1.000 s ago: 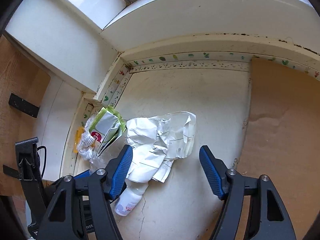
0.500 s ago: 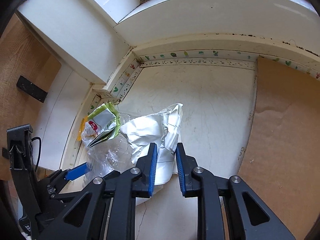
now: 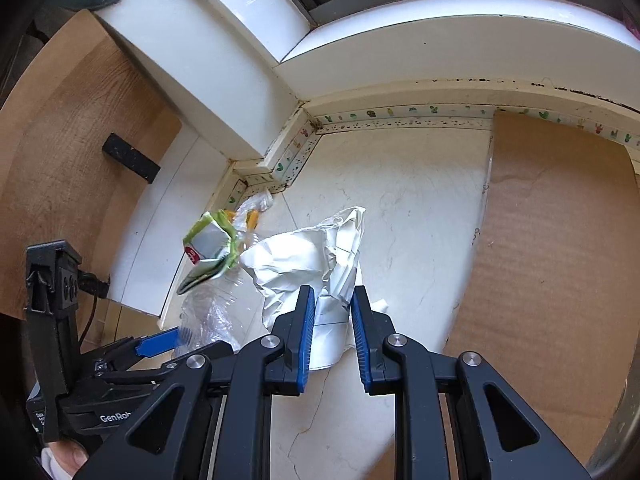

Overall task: Collect trash
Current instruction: 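Grasp the wrapped clear bottle with the left tool while the right tool grasps the white tissue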

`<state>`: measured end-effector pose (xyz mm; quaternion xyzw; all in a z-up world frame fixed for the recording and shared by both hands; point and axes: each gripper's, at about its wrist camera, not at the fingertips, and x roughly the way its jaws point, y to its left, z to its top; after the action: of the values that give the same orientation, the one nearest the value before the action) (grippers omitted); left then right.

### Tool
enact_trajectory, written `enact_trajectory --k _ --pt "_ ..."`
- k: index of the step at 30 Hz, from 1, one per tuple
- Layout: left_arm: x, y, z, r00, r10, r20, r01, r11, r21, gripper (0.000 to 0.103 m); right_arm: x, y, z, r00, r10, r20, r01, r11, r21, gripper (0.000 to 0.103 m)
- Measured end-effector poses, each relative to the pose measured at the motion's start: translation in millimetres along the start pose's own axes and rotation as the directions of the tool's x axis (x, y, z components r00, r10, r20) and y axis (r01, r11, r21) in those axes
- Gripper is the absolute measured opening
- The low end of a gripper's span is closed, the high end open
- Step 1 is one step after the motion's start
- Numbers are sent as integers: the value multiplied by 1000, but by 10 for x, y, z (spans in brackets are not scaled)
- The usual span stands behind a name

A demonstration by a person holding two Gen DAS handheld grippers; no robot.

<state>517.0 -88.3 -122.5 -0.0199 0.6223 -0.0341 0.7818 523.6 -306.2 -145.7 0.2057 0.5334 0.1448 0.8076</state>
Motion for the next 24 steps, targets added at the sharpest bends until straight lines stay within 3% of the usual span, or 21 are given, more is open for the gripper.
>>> enact_trajectory --k 3,7,16,24 --pt "-1 41 -158 998 41 -52 -40 999 19 81 -126 120 -132 1000 2 6 -2 1000 -11 18" --pt "-91 128 -362 996 64 -57 -62 998 34 81 -258 251 -348 1000 -2 0 2 1000 -20 18" --pt "-322 285 -991 999 45 -15 -44 997 59 81 -494 417 -955 999 -47 -16 47 998 -34 18" --pt "-641 423 -1703 996 15 87 -26 991 128 81 -908 582 -1689 994 -105 26 105 995 5 18"
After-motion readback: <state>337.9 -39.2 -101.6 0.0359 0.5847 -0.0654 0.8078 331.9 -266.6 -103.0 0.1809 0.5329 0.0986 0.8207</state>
